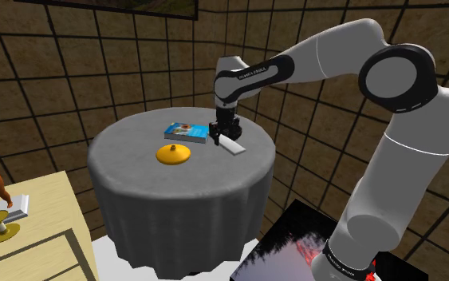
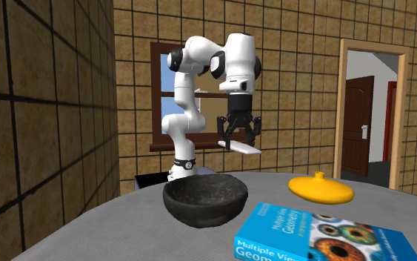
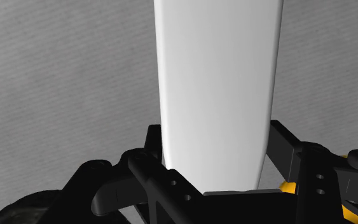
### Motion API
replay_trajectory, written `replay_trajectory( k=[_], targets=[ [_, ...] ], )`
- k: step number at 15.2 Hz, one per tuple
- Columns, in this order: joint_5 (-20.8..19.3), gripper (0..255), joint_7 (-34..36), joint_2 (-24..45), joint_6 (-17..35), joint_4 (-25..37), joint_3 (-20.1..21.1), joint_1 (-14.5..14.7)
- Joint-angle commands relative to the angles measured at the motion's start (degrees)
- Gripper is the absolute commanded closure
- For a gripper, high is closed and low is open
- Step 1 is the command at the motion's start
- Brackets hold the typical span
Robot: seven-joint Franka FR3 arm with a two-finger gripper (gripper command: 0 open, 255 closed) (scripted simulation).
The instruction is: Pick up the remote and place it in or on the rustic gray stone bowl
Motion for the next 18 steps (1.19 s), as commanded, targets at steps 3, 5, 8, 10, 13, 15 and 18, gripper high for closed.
replay_trajectory(
  k=[3, 5, 8, 10, 13, 15, 18],
  targets=[
    [-0.07, 255, 0.05, -0.87, -3.06, 2.19, 0.02, 0.02],
    [-0.09, 255, 0.06, -1.21, -4.56, 3.34, 0.03, 0.03],
    [0.17, 255, -2.17, 1.73, -5.71, 7.44, -1.04, -1.03],
    [0.56, 255, -4.35, 4.94, -6.58, 11.50, -2.01, -2.13],
    [1.37, 255, -7.52, 10.09, -8.25, 18.29, -3.26, -3.90],
    [2.01, 255, -9.53, 13.79, -9.66, 23.36, -3.92, -5.21],
    [3.10, 255, -12.34, 19.86, -12.34, 32.04, -4.70, -7.36]
  ],
)
